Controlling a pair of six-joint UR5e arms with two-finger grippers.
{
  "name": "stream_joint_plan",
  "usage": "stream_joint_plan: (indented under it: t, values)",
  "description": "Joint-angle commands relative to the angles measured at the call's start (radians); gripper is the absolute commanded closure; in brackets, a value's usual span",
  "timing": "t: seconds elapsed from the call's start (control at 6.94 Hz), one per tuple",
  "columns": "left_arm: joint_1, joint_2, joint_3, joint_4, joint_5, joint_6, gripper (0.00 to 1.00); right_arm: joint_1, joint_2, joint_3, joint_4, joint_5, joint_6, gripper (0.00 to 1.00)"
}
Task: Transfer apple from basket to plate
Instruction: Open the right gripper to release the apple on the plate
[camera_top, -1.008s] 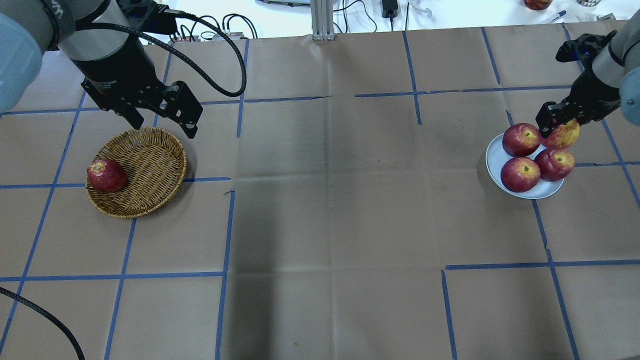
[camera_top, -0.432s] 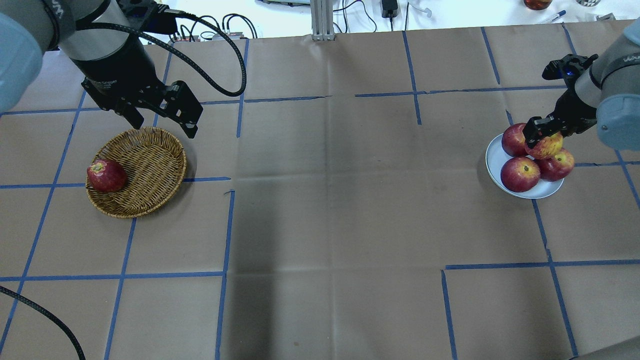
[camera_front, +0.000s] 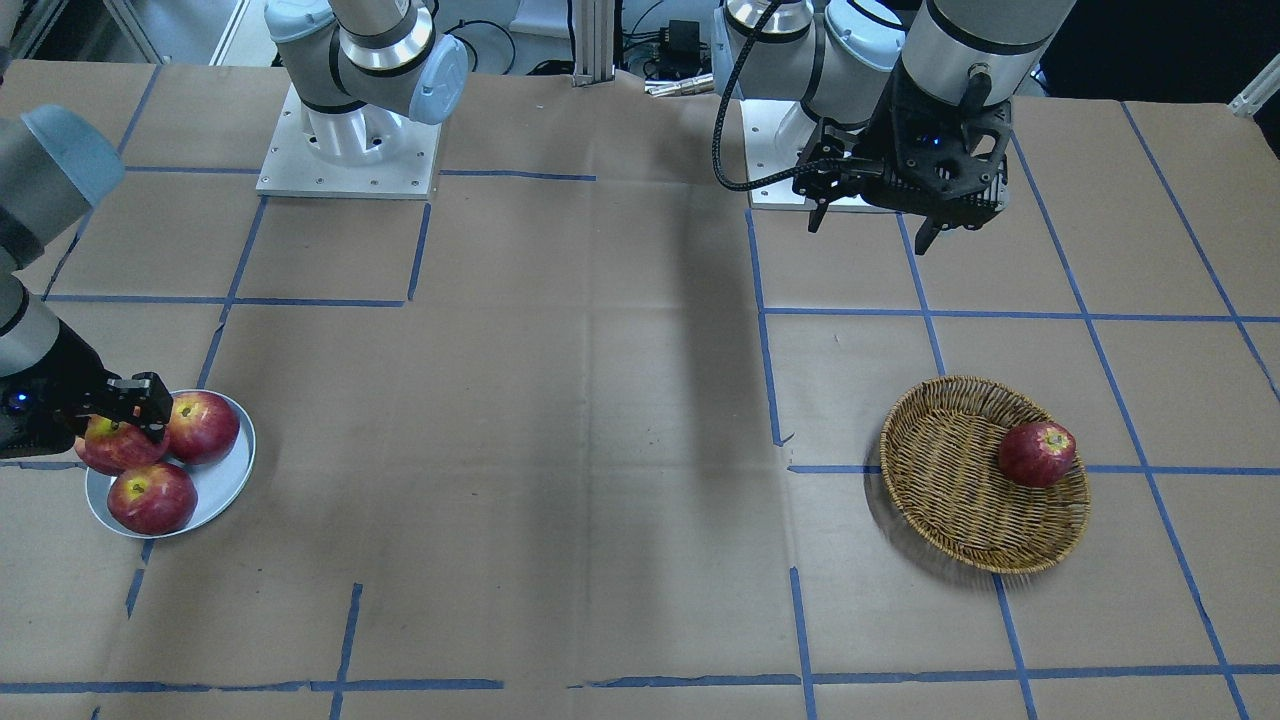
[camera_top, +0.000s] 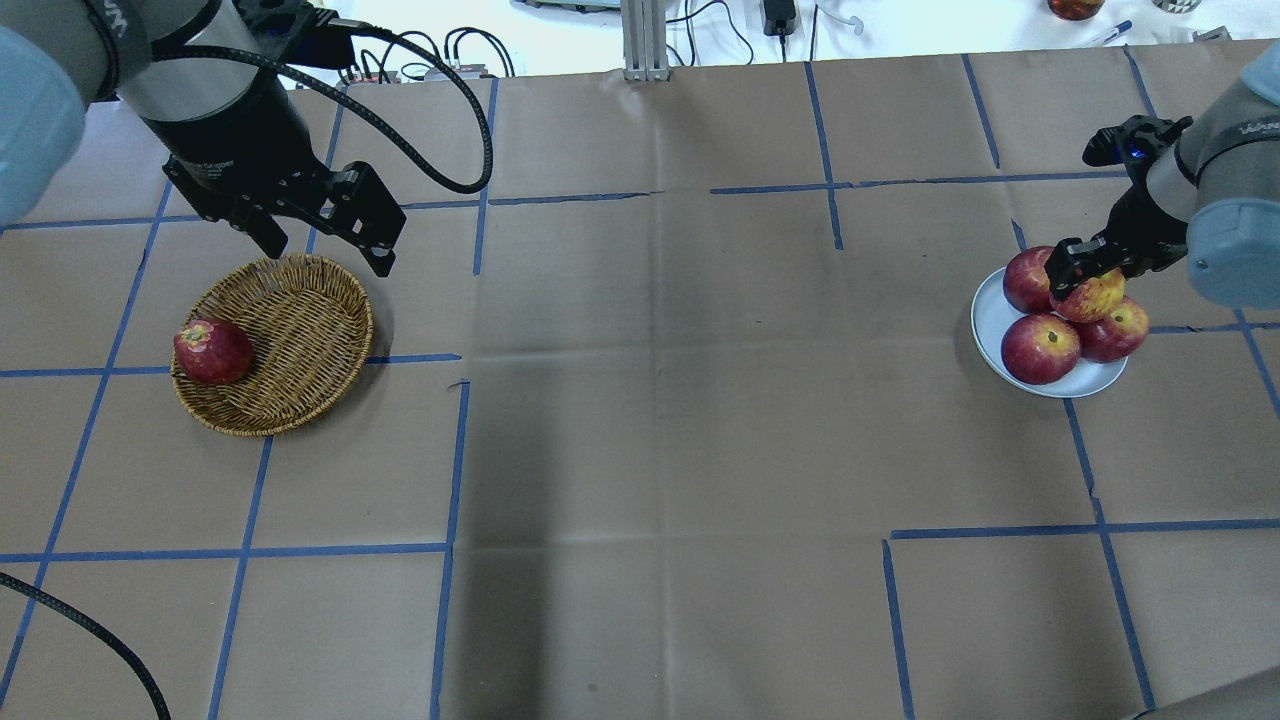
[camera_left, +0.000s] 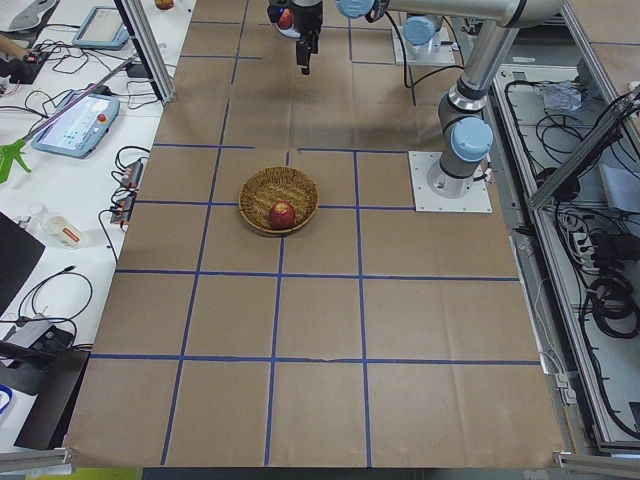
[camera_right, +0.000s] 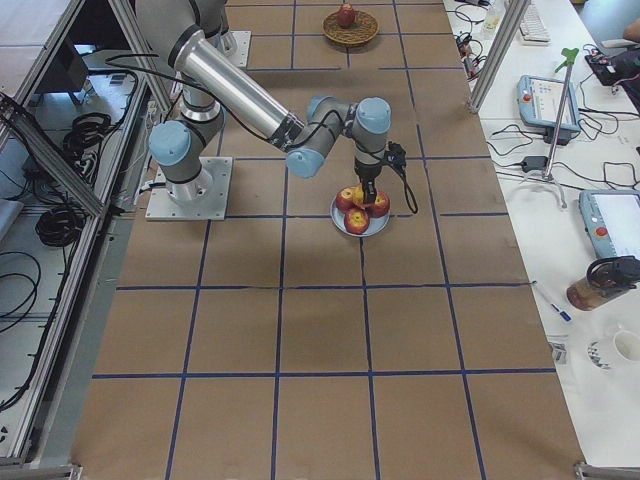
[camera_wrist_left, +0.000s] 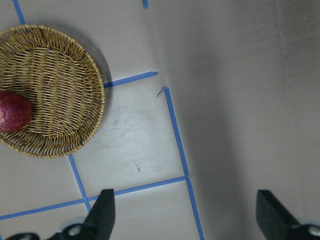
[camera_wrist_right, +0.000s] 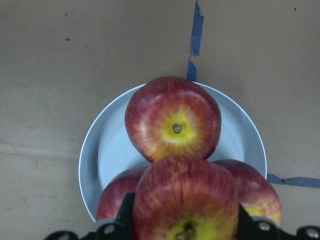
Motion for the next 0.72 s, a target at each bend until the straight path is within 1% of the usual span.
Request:
stream_joint_plan:
  t: [0.0, 0.14, 0.29, 0.43, 0.58]
  values:
    - [0.0, 0.0, 0.0, -0.001, 0.0, 0.0, 0.01, -0.007, -0.008, -0.009, 0.009, -0.006, 0.006, 0.0]
    - [0.0, 0.0, 0.0, -0.001, 0.0, 0.0, 0.01, -0.005, -0.027, -0.021, 0.014, -0.006, 0.01, 0.0]
    - [0.0, 0.0, 0.0, -0.001, 0.0, 0.0, 0.01, -0.001, -0.063, -0.062, 0.081, -0.006, 0.015, 0.0]
    - [0.0, 0.001, 0.0, -0.001, 0.0, 0.0, 0.01, 0.005, -0.091, -0.149, 0.22, -0.005, 0.017, 0.0]
    - [0.0, 0.001, -0.002, -0.001, 0.002, 0.0, 0.01, 0.025, -0.094, -0.246, 0.391, 0.001, 0.023, 0.0]
